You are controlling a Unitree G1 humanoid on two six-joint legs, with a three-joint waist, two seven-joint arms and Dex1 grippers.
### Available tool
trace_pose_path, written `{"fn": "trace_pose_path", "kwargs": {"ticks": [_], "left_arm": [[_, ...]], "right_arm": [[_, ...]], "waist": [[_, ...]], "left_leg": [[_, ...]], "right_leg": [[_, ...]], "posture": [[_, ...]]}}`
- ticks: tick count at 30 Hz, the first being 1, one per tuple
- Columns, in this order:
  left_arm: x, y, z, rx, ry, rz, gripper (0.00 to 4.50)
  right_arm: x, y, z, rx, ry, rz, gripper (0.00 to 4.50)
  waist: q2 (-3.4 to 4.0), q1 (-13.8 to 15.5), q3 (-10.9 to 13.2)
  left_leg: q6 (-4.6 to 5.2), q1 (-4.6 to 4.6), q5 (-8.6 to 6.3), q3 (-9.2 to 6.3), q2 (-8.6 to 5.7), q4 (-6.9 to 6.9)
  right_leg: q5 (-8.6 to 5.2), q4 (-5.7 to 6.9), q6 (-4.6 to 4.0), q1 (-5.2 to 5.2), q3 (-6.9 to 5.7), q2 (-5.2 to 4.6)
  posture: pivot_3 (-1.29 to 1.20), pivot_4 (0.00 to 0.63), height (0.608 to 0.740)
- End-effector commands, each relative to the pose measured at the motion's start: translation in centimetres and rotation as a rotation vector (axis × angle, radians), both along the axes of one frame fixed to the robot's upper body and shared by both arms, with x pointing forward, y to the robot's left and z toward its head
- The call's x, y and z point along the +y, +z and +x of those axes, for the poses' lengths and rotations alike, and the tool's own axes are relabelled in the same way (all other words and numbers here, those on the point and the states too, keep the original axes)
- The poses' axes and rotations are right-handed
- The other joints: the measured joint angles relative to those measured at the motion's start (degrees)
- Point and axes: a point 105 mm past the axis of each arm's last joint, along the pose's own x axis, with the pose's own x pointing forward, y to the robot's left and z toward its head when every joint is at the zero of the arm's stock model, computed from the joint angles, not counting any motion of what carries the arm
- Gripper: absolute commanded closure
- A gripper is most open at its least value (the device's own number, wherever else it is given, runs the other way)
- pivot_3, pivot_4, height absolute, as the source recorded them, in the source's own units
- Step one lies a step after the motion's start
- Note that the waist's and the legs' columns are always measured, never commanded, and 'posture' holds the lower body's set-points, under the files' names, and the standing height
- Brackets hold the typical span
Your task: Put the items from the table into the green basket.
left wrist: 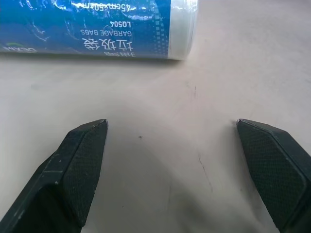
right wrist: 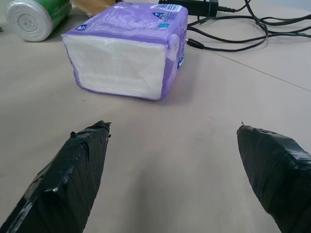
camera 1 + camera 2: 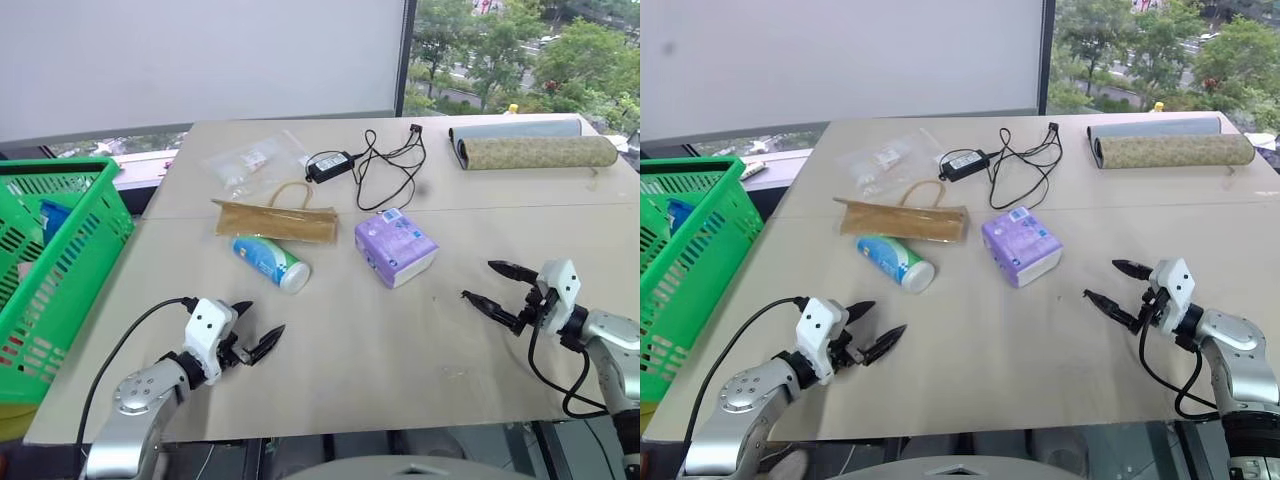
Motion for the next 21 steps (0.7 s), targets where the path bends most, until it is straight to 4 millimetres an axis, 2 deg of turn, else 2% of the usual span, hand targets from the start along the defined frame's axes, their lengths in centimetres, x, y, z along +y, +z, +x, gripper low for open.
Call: {"fn": "trace_pose_path", "kwargs": {"ticks": [1, 7, 15, 17, 21], "left_arm": [[-0.4, 1.0, -0.1, -0.037, -0.020, -0.010, 0.14], [0.1, 1.7, -0.5, -0.069, 0.019, -0.019, 0.14], [0.7, 2.7, -0.6, -0.113, 0.063, -0.025, 0.14], [1.5, 3.9, -0.4, -0.158, 0.116, -0.059, 0.14], [4.1, 6.9, -0.9, -0.258, 0.258, -0.181, 0.14]], "right_arm": [[0.2, 1.2, 0.3, -0.040, 0.034, -0.003, 0.00], [0.8, 1.6, 1.1, -0.038, 0.071, -0.001, 0.00], [1.4, 1.9, 1.6, -0.035, 0.094, 0.006, 0.00], [2.6, 3.1, 2.5, -0.040, 0.093, 0.005, 0.00], [8.0, 7.7, 4.8, -0.129, 0.139, 0.003, 0.00]], "waist": [[0.00, -0.05, 0.00], [-0.02, 0.00, 0.01], [-0.02, 1.44, 0.01], [-0.02, 1.39, 0.02], [-0.03, 1.00, 0.04]], "left_leg": [[0.00, 0.00, 0.00, 0.00, 0.00, 0.00], [0.00, 0.02, 0.00, 0.03, 0.03, 0.00], [0.00, 0.00, 0.00, 0.01, 0.02, -0.01], [0.00, 0.01, 0.00, 0.01, 0.03, -0.01], [0.00, 0.08, 0.00, 0.10, 0.16, 0.00]], "right_leg": [[0.00, 0.00, 0.00, 0.00, 0.00, 0.00], [0.00, 0.01, 0.00, 0.00, 0.04, 0.00], [0.00, 0.00, -0.01, 0.00, 0.02, 0.00], [0.00, 0.01, -0.01, 0.00, 0.02, -0.01], [0.02, 0.09, -0.03, -0.04, 0.07, -0.21]], "posture": [[-0.11, 0.064, 0.740], [-0.08, 0.066, 0.740], [-0.05, 0.064, 0.740], [-0.04, 0.063, 0.740], [-0.03, 0.056, 0.740]]}}
